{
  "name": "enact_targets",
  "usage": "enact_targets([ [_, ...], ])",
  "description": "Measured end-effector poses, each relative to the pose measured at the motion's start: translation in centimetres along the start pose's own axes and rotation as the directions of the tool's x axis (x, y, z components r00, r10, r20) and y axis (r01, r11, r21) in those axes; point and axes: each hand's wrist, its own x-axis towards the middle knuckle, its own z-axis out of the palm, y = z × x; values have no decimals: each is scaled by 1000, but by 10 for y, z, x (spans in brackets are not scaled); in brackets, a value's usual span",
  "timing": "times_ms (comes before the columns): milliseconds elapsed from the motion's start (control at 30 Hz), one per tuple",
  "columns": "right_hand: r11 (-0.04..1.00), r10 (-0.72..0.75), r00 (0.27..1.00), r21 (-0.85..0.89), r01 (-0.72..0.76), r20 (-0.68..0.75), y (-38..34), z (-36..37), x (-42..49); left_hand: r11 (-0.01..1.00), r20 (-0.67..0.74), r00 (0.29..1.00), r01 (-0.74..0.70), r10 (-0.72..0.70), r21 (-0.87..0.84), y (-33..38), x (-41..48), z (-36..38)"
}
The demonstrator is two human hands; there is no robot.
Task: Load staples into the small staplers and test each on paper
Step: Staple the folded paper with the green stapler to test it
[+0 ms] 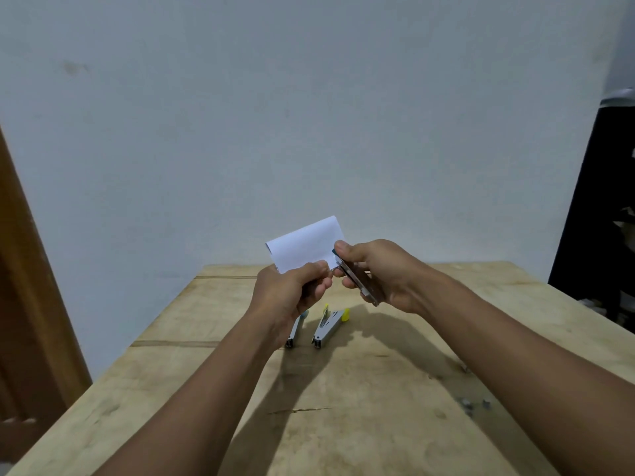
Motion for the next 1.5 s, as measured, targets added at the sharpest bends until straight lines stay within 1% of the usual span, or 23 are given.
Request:
enact_targets([
  [100,1000,-26,1000,-10,26,-8,-2,-2,0,999,-47,999,0,2,37,1,1,0],
  [200,999,-40,999,15,40,2,-3,-3,-1,998,-72,997,-32,36,56,1,3,-1],
  [433,997,-51,998,50,53,-28,-7,-1,-3,996,-42,996,-76,78,52,3,4,0],
  [633,997,-78,993,-6,78,-87,-9,2,-1,997,-11,997,-70,71,23,2,4,-1],
  [800,995,-97,980,-40,92,-174,-10,4,0,997,6,997,-73,73,18,3,3,3],
  [867,998,-69,987,-12,68,-146,-10,3,-1,998,3,998,-70,70,9,3,3,2],
  [1033,994,31,1000,107,-30,-5,-9,-2,-6,998,-21,998,-59,60,16,4,4,-3],
  [1133,983,51,996,170,-64,74,-11,-4,-9,999,-53,998,-29,27,-34,4,4,-4],
  [1200,983,68,995,165,-79,77,-9,-4,-9,998,-89,996,-15,10,-60,5,5,-5],
  [1333,992,92,993,96,-85,-69,1,-7,-6,997,-136,991,2,-12,-76,6,7,-12],
  [1400,993,89,985,-66,-99,-145,10,-9,-6,998,-143,990,11,-21,-68,4,6,-15],
  [1467,961,61,974,-251,-116,-217,21,-10,-6,998,-150,988,26,-35,-60,2,6,-15],
  [1500,949,51,970,-291,-122,-239,26,-10,-6,998,-154,987,35,-42,-54,1,5,-15],
])
